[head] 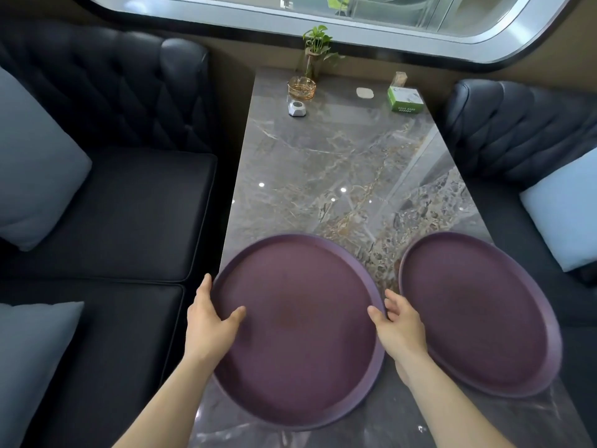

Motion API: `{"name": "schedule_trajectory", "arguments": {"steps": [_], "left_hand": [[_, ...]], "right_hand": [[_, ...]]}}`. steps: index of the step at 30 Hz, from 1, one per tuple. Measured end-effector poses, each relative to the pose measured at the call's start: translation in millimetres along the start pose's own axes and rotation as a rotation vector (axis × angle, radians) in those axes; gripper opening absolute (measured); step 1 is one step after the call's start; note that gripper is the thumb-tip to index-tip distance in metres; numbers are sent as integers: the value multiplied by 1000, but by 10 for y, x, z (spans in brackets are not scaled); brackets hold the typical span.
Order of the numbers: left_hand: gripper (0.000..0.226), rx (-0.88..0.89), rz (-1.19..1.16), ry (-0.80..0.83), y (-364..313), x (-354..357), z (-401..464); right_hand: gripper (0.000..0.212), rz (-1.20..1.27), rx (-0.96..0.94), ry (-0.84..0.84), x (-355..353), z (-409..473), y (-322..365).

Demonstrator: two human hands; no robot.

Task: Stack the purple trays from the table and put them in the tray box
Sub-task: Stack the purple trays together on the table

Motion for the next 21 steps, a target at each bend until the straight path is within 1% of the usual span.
{"name": "schedule_trajectory", "arguments": {"steps": [2, 4, 7, 9, 14, 21], "left_hand": [[99, 42, 56, -15, 36, 10, -24], [100, 9, 112, -39, 119, 32, -33], [103, -5, 294, -35, 196, 89, -15], [103, 2, 385, -67, 188, 62, 39], [97, -89, 367, -65, 161, 20, 149], [90, -139, 335, -107, 256, -92, -83]], "right_hand": [[62, -60, 23, -37, 5, -43, -87], [59, -131, 76, -83, -3, -97, -200], [59, -145, 159, -67, 39, -124, -355], [62, -140, 197, -57, 32, -87, -388], [65, -180, 190, -62, 12, -21, -361], [42, -201, 149, -86, -131, -187, -438]]}}
Point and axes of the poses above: each hand's wrist, its own z-axis towards the middle knuckle, its own x-axis out of the palm, y = z × x, the point moved 7 cm from there along z, towards the middle knuckle, and after that the axes turned 8 degrees about -y, right-handed, at the moved point
